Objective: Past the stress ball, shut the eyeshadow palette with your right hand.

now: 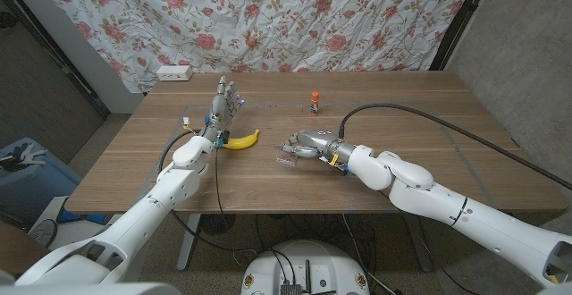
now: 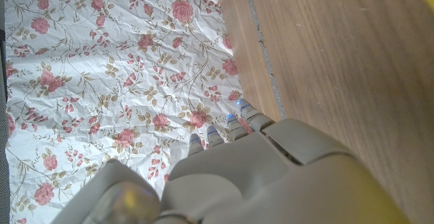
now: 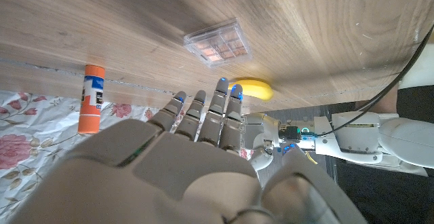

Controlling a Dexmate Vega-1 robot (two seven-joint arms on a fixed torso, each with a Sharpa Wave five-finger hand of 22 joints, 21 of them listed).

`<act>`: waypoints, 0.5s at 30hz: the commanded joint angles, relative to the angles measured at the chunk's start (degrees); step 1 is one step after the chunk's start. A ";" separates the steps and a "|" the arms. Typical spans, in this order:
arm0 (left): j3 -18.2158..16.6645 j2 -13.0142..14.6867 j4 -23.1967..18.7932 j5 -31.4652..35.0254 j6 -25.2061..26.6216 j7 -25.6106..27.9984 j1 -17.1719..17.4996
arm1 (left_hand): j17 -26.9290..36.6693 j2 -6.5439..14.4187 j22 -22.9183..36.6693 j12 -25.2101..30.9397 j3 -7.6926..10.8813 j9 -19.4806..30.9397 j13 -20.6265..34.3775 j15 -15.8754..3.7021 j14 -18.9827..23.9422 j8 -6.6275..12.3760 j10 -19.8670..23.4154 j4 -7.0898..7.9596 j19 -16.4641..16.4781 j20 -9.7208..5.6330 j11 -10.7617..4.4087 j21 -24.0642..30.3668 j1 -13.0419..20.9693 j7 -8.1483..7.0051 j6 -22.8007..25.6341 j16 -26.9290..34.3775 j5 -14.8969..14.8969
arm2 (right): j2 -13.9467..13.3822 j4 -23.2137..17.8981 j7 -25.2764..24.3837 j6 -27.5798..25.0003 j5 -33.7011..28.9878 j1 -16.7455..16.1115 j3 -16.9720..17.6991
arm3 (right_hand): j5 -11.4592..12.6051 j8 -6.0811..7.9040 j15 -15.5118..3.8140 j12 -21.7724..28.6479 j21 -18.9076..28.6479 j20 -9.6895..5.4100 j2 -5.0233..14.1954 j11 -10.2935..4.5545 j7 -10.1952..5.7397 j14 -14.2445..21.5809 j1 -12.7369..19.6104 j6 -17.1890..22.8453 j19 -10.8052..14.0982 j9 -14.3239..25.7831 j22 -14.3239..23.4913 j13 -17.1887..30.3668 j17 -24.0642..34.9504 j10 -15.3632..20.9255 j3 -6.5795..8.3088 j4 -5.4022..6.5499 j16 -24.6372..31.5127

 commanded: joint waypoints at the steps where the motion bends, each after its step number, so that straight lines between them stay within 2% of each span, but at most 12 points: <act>1: 0.01 0.00 0.02 -0.03 -0.01 -0.05 -0.01 | 0.20 0.10 0.25 0.30 0.01 0.20 0.20 -4.08 -0.41 0.32 0.02 0.32 0.49 -0.42 -0.42 0.39 0.72 -0.52 -0.14 0.45 0.29 | -0.24 2.55 -1.22 5.71 -1.51 -0.86 0.95 | -0.27 -0.67 0.22 -0.63 -0.42 0.67 1.10 -0.04 -0.26 -1.49 -0.90 -1.30 -0.81 0.20 0.09 -0.07 0.41 -1.88 0.18 0.23 -0.43; 11: 0.00 0.00 -0.01 -0.03 -0.01 -0.04 0.01 | 0.20 0.10 0.25 0.31 0.01 0.20 0.20 -4.08 -0.42 0.32 0.05 0.33 0.50 -0.39 -0.49 0.39 0.73 -0.52 -0.15 0.45 0.29 | -0.13 5.18 -2.96 9.68 -2.66 -1.25 1.42 | -0.73 -1.69 0.49 -1.63 -0.50 0.70 1.25 -0.56 -0.55 -3.82 -3.36 -3.48 -1.57 0.13 0.14 -0.45 1.19 -5.65 -0.46 2.06 -0.99; 13: 0.00 0.01 -0.01 -0.03 -0.01 -0.04 0.01 | 0.20 0.10 0.25 0.30 0.01 0.20 0.20 -4.09 -0.41 0.32 0.05 0.33 0.50 -0.38 -0.49 0.39 0.73 -0.52 -0.15 0.45 0.29 | -0.05 5.41 -3.01 10.01 -2.92 -1.28 1.49 | -0.77 -1.91 0.39 -1.61 -0.52 0.63 1.27 -0.49 -0.78 -4.14 -3.58 -4.04 -1.68 0.11 0.14 -0.52 1.26 -5.86 -0.51 2.25 -1.09; 15: 0.00 -0.01 -0.03 0.00 -0.01 0.06 0.02 | 0.20 0.10 0.25 0.31 0.01 0.20 0.20 -4.10 -0.42 0.31 0.05 0.33 0.45 -0.45 -0.49 0.37 0.73 -0.52 -0.15 0.44 0.29 | 0.01 5.80 -3.08 10.38 -3.35 -1.25 1.46 | -0.78 -1.96 0.02 -1.74 -0.52 0.40 2.04 -0.90 -0.94 -4.67 -2.86 -4.26 -1.89 0.07 0.14 -0.69 1.16 -6.77 0.18 1.93 -1.34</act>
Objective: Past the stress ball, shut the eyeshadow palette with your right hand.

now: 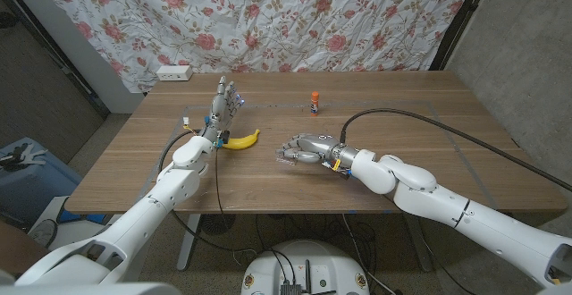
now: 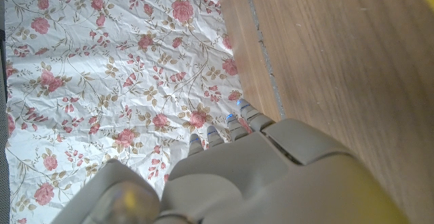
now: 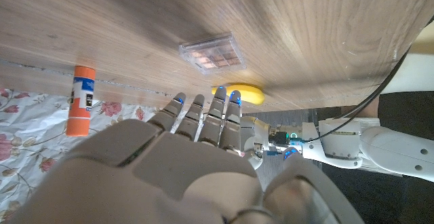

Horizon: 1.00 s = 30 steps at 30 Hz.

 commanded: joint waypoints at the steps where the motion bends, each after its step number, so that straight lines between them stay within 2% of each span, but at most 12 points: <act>1: 0.00 0.02 -0.03 -0.02 0.00 -0.03 0.01 | 0.20 0.10 0.25 0.30 0.01 0.20 0.20 -4.11 -0.40 0.31 0.05 0.33 0.45 -0.43 -0.49 0.37 0.73 -0.52 -0.15 0.45 0.29 | 0.15 2.88 -2.08 6.12 -2.43 -0.36 0.39 | -0.46 -0.23 -0.34 -0.28 -0.07 -0.37 3.45 -0.55 -0.46 -1.03 -0.23 -0.75 -0.50 0.04 0.15 -0.27 0.20 -1.78 1.11 0.31 -0.42; 4: 0.00 0.02 -0.04 -0.02 0.01 -0.03 0.02 | 0.20 0.10 0.25 0.30 0.01 0.20 0.20 -4.13 -0.39 0.31 0.04 0.33 0.48 -0.42 -0.47 0.38 0.73 -0.52 -0.16 0.46 0.29 | 0.22 3.14 -2.04 6.30 -3.12 -0.36 0.38 | -0.89 -0.60 -0.27 -0.59 -0.11 -0.43 3.18 -0.86 -0.79 -2.32 -0.87 -1.84 -0.89 -0.05 0.15 -0.57 0.48 -3.74 0.93 0.81 -0.75; 10: -0.01 0.00 -0.07 0.01 0.01 0.08 0.03 | 0.20 0.10 0.25 0.30 0.01 0.20 0.20 -4.11 -0.38 0.31 0.05 0.33 0.48 -0.41 -0.50 0.38 0.73 -0.52 -0.17 0.46 0.29 | 0.21 3.78 -2.18 6.69 -4.75 -0.33 0.19 | -1.24 -1.06 -0.07 -0.62 -0.07 -0.36 2.66 -0.78 -0.86 -3.63 -1.77 -3.44 -1.20 -0.18 0.17 -0.94 0.77 -5.46 0.42 1.53 -1.05; 17: 0.00 0.02 -0.04 -0.03 0.01 -0.03 0.01 | 0.20 0.10 0.25 0.27 0.01 0.20 0.20 -4.06 -0.39 0.31 -0.04 0.33 0.46 -0.38 -0.44 0.38 0.73 -0.52 -0.18 0.46 0.29 | 0.22 4.74 -2.36 7.43 -5.87 -0.26 -0.03 | -1.47 -1.36 -0.52 -0.62 -0.29 -1.28 3.10 -1.41 -1.42 -5.85 -2.62 -5.65 -2.64 -0.31 0.21 -1.45 1.23 -7.86 0.03 2.62 -1.49; 30: -0.01 0.00 -0.08 0.00 0.03 0.09 0.02 | 0.20 0.10 0.25 0.29 0.02 0.20 0.20 -4.08 -0.40 0.31 0.02 0.33 0.53 -0.43 -0.35 0.40 0.73 -0.52 -0.17 0.45 0.29 | 0.28 4.79 -2.17 6.87 -8.71 -0.29 -0.60 | -1.36 -1.46 -0.71 -0.53 -0.29 -2.26 3.61 -1.62 -1.34 -8.48 -3.19 -7.98 -4.01 -0.35 0.27 -1.85 1.68 -9.90 -0.65 3.46 -1.97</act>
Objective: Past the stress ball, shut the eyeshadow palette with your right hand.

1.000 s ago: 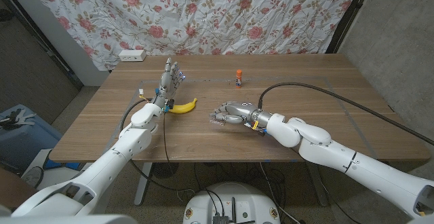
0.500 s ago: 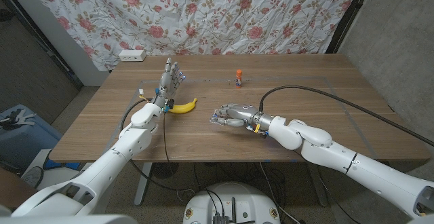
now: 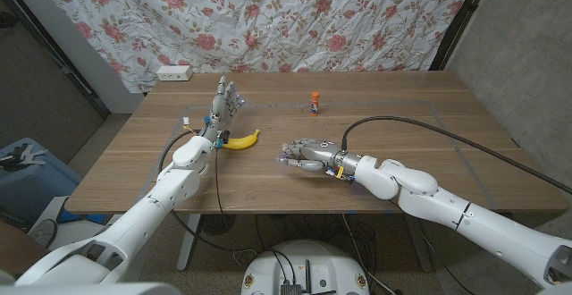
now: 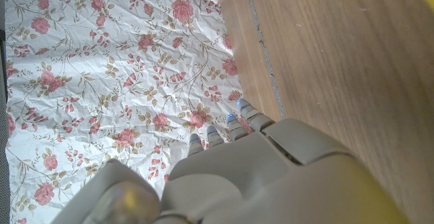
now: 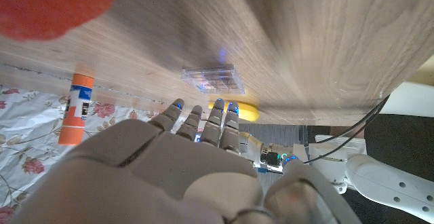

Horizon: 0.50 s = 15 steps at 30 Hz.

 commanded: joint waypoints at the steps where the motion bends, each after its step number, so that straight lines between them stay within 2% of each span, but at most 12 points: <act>1: -0.01 0.00 -0.05 0.01 0.04 0.11 0.00 | 0.20 0.10 0.25 0.28 0.02 0.20 0.20 -4.07 -0.43 0.31 0.00 0.33 0.53 -0.41 -0.44 0.40 0.73 -0.52 -0.17 0.44 0.29 | 0.05 0.58 -0.22 0.32 -2.76 0.06 -0.61 | 0.06 -0.04 -0.42 -0.11 -0.09 -0.26 4.68 0.06 -0.03 -0.94 -0.52 -1.08 -0.62 0.03 0.29 -0.05 0.31 -0.84 -0.16 0.44 -0.28; 15: -0.01 -0.02 0.01 0.02 0.00 0.08 -0.02 | 0.20 0.09 0.25 0.31 0.02 0.20 0.20 -4.07 -0.37 0.32 0.05 0.32 0.50 -0.51 -0.38 0.39 0.73 -0.52 -0.14 0.46 0.29 | 0.35 0.94 0.47 -0.42 -5.56 0.46 -1.47 | 0.23 0.13 -0.09 0.07 0.01 -0.81 4.84 -0.21 -0.17 -1.84 -0.77 -1.97 -1.35 0.01 0.36 -0.25 0.55 -1.64 -0.85 0.73 -0.23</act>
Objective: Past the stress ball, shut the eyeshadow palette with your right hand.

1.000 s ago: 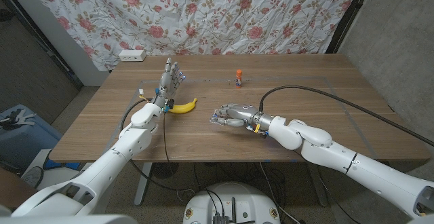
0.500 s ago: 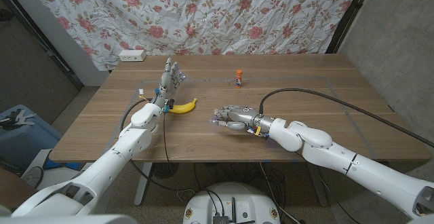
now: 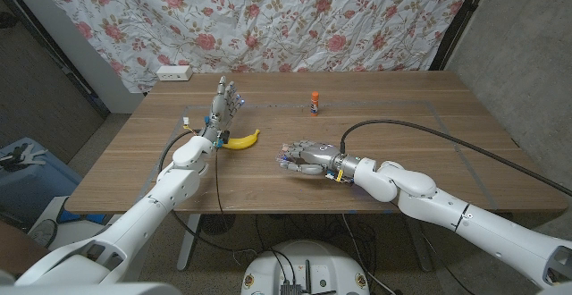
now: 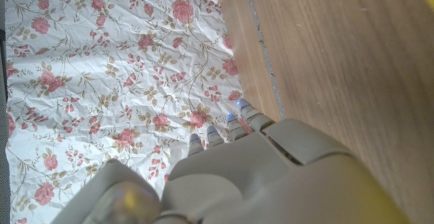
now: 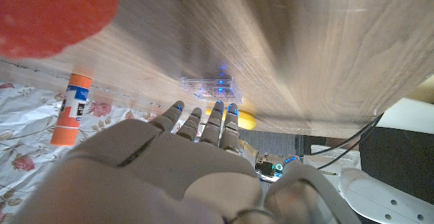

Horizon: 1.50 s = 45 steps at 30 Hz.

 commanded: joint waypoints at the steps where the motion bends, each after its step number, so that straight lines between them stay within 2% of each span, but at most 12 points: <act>1: 0.00 -0.02 0.05 0.02 0.00 0.03 -0.02 | 0.20 0.09 0.25 0.30 0.02 0.20 0.20 -4.06 -0.35 0.32 0.04 0.32 0.50 -0.48 -0.37 0.39 0.73 -0.52 -0.14 0.47 0.29 | 0.24 0.38 0.60 -0.65 -2.22 0.29 -0.67 | 0.24 0.15 0.02 0.08 0.02 -0.50 4.85 -0.21 0.14 -0.70 -0.78 -0.24 -0.22 0.00 0.14 0.01 0.30 -0.21 -0.17 0.03 0.10; 22: 0.00 -0.01 0.02 0.02 0.01 0.04 -0.01 | 0.20 0.10 0.25 0.28 0.02 0.20 0.20 -4.05 -0.38 0.33 -0.02 0.33 0.51 -0.45 -0.39 0.39 0.73 -0.52 -0.12 0.45 0.29 | 0.31 0.34 1.82 -1.90 -3.77 0.48 -1.39 | 0.47 0.48 0.06 0.35 0.17 -0.80 5.22 -0.20 0.19 -1.17 -0.92 -0.22 -0.65 0.00 0.20 -0.13 0.53 -0.32 -0.81 0.24 0.28; 33: 0.01 -0.04 0.05 0.03 0.00 0.05 -0.03 | 0.20 0.10 0.25 0.30 0.03 0.20 0.20 -4.05 -0.41 0.31 0.05 0.33 0.54 -0.46 -0.42 0.40 0.73 -0.52 -0.15 0.44 0.29 | 0.08 0.87 0.51 -1.29 -4.13 0.48 -1.33 | 0.59 0.63 0.07 0.46 0.26 -0.84 5.35 -0.10 0.21 -1.27 -0.94 -0.06 -0.78 0.00 0.22 -0.18 0.63 -0.23 -1.13 0.28 0.41; 45: 0.00 -0.03 0.04 0.03 0.00 0.05 -0.02 | 0.20 0.09 0.25 0.31 0.03 0.20 0.20 -4.09 -0.40 0.31 0.06 0.33 0.55 -0.42 -0.39 0.41 0.73 -0.52 -0.15 0.44 0.29 | 0.18 0.21 -1.47 -1.42 -4.18 0.06 -0.64 | 0.76 0.69 -0.17 0.37 0.82 -0.51 5.63 -0.42 -0.17 -0.88 -0.81 -0.23 0.45 0.02 0.19 -0.23 0.79 -0.94 -1.48 0.22 0.80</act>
